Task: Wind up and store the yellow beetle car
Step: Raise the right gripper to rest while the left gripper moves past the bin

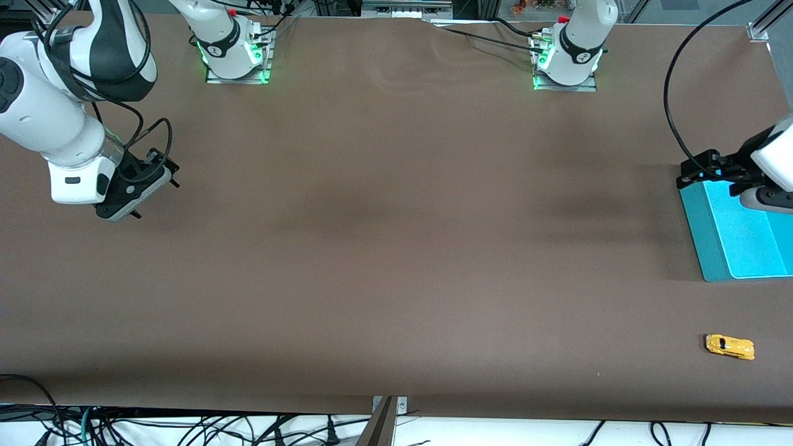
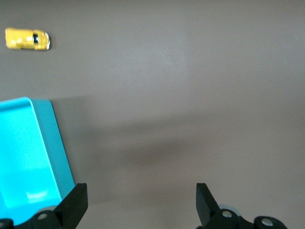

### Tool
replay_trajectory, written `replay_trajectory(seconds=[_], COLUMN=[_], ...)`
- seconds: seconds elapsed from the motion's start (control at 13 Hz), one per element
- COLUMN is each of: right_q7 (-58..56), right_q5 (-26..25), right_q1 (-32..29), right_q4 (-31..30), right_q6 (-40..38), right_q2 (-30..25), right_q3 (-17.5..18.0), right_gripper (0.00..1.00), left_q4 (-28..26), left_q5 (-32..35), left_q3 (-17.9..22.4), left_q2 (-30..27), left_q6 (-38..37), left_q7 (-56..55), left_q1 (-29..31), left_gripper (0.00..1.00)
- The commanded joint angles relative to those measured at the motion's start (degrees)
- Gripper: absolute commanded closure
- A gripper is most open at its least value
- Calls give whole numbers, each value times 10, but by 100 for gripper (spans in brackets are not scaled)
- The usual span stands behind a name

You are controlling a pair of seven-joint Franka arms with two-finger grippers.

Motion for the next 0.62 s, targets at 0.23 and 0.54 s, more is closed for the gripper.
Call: replay_trajectory(seconds=[0.23, 0.54], right_q7=[116, 181], right_q5=[0, 6], right_q1=[44, 63], right_q4=[7, 15], right_q6=[-39, -46], right_q2=[-26, -34], right_q3=[-37, -45], right_gripper=[0, 0], left_q4=[123, 189], left_q5=[13, 10], left_q3=[-3, -3], left_q2=[98, 156], left_q6=[-8, 23], left_q7=[160, 305], left_q1=[30, 65], left_gripper=[0, 0])
